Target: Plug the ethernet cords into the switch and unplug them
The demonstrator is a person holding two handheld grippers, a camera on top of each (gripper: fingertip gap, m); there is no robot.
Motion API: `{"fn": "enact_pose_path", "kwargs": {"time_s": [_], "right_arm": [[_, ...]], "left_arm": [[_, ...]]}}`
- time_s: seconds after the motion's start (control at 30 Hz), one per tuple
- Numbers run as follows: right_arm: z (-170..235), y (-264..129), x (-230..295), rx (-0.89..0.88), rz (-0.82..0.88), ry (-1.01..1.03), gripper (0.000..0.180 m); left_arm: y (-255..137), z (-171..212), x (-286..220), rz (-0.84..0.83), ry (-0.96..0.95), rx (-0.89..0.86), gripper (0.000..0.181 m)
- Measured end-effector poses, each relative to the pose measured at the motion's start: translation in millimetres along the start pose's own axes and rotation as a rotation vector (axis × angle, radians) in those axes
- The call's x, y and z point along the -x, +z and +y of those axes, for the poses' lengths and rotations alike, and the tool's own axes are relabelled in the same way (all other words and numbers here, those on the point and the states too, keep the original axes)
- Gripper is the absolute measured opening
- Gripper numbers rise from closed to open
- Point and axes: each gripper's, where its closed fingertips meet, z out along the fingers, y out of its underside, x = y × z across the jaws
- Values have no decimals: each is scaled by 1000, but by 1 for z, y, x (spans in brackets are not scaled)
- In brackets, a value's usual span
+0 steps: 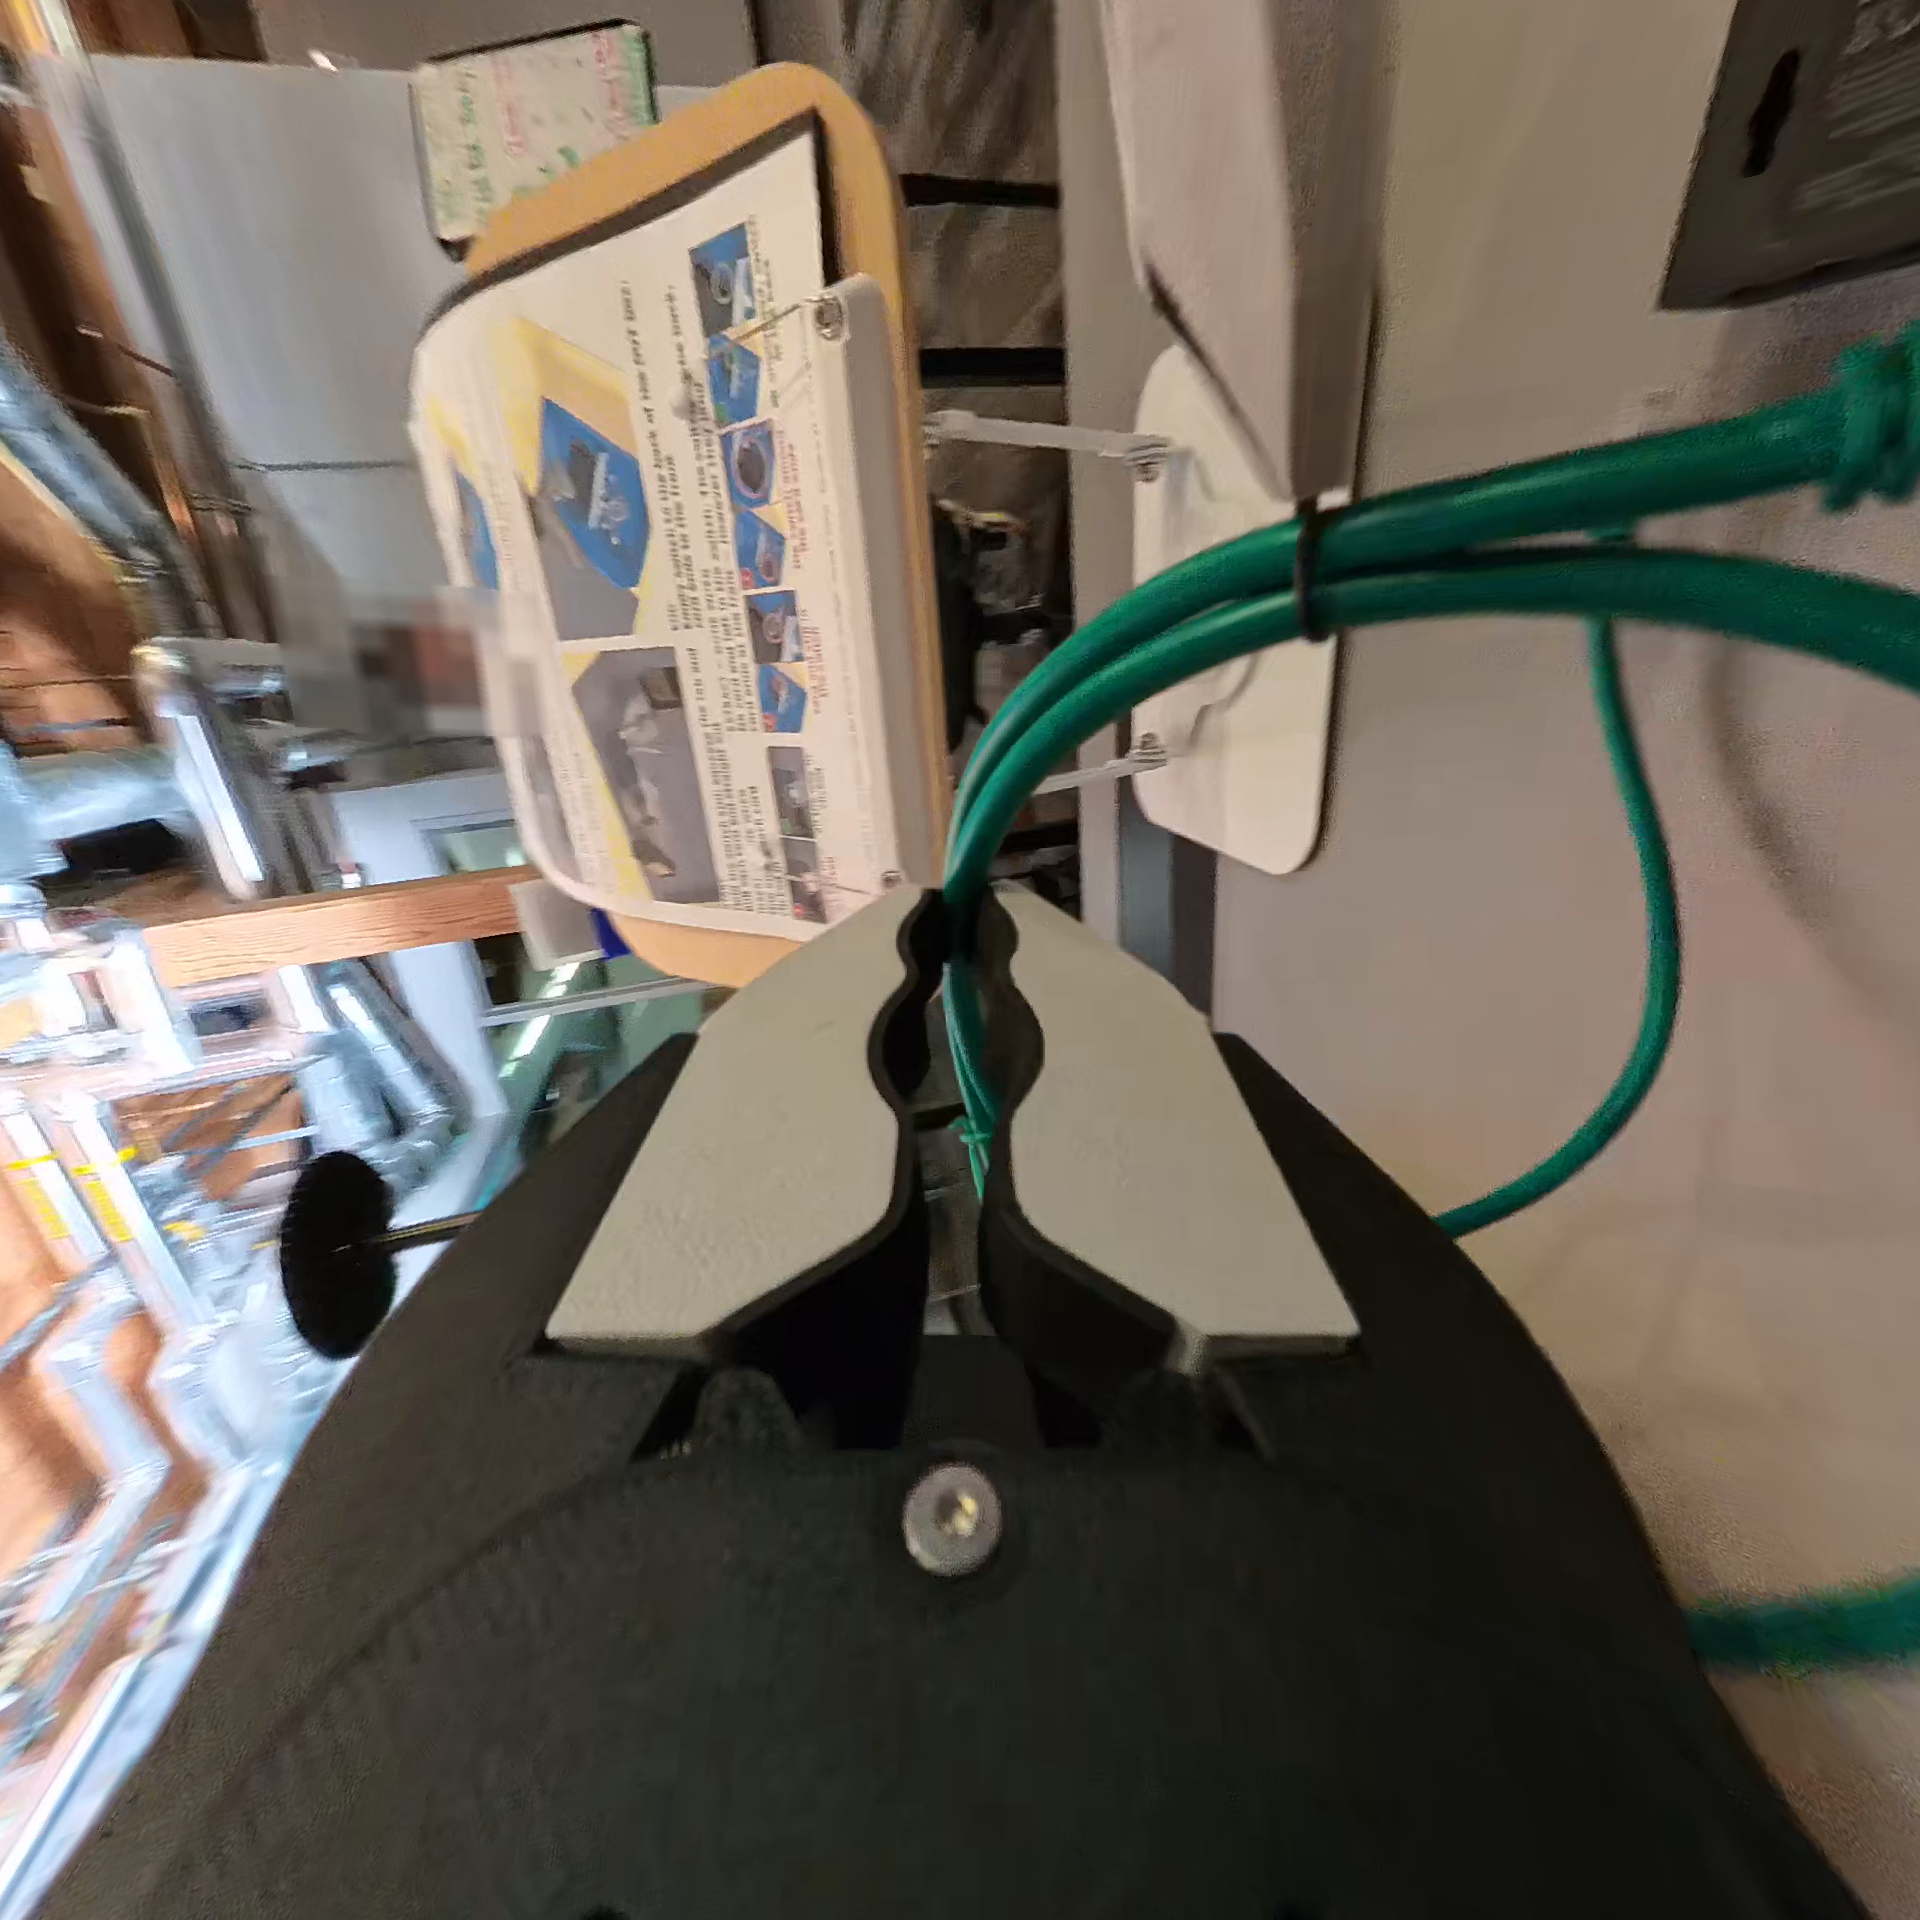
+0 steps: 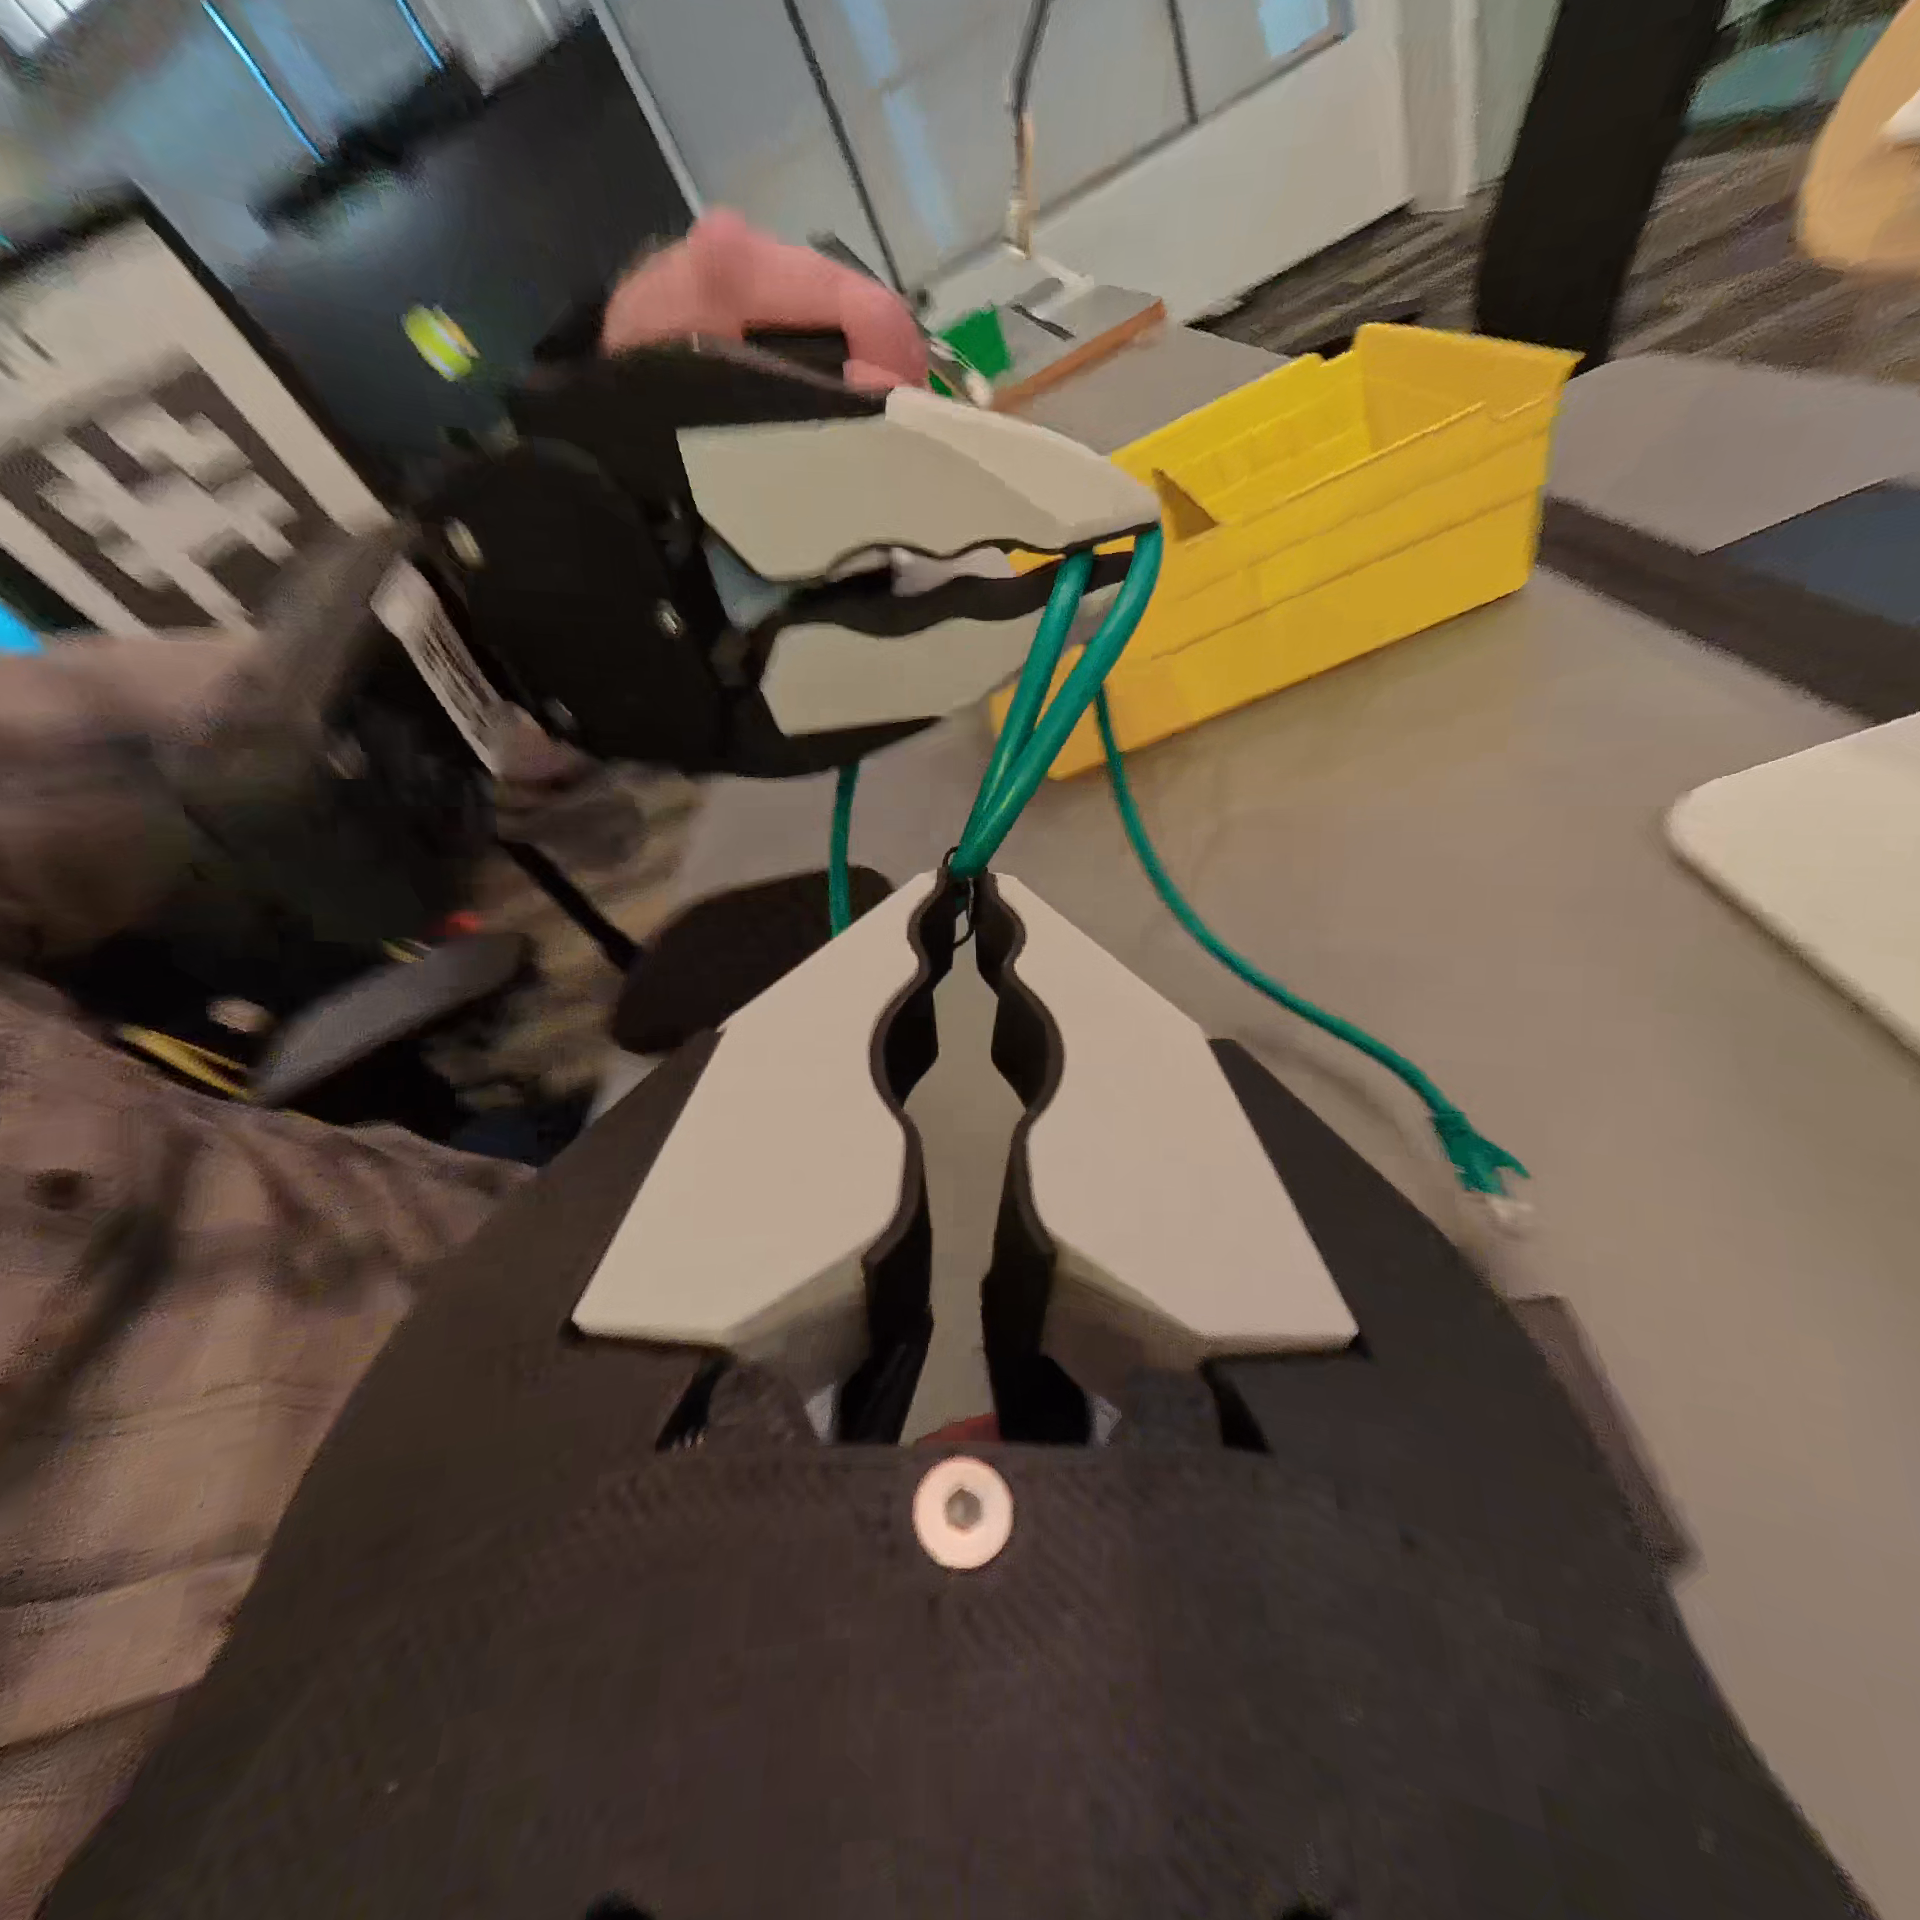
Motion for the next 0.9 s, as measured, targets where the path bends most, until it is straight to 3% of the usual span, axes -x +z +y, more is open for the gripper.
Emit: {"fn": "enact_pose_path", "kwargs": {"time_s": [0.27,0.4,0.47,0.6,0.73,0.8,0.9], "right_arm": [[-3,-9,7,197,226,-787,1],[-2,-7,24,332,280,-1235,0],[1,-5,31,454,351,-1562,0],[3,4,55,584,417,-2033,0],[11,11,64,597,369,-2120,0],[11,9,52,596,383,-2039,0],[7,0,33,569,421,-1808,3]], "left_arm": [[-6,-9,-27,494,-315,-139,5],[-18,-17,-55,826,-389,-227,6],[-29,-21,-70,990,-379,-278,6],[-71,-38,-105,1425,-362,-382,5],[-91,-58,-126,1626,-364,-484,5],[-79,-60,-128,1575,-404,-474,5],[-47,-52,-119,1371,-483,-423,6]]}}
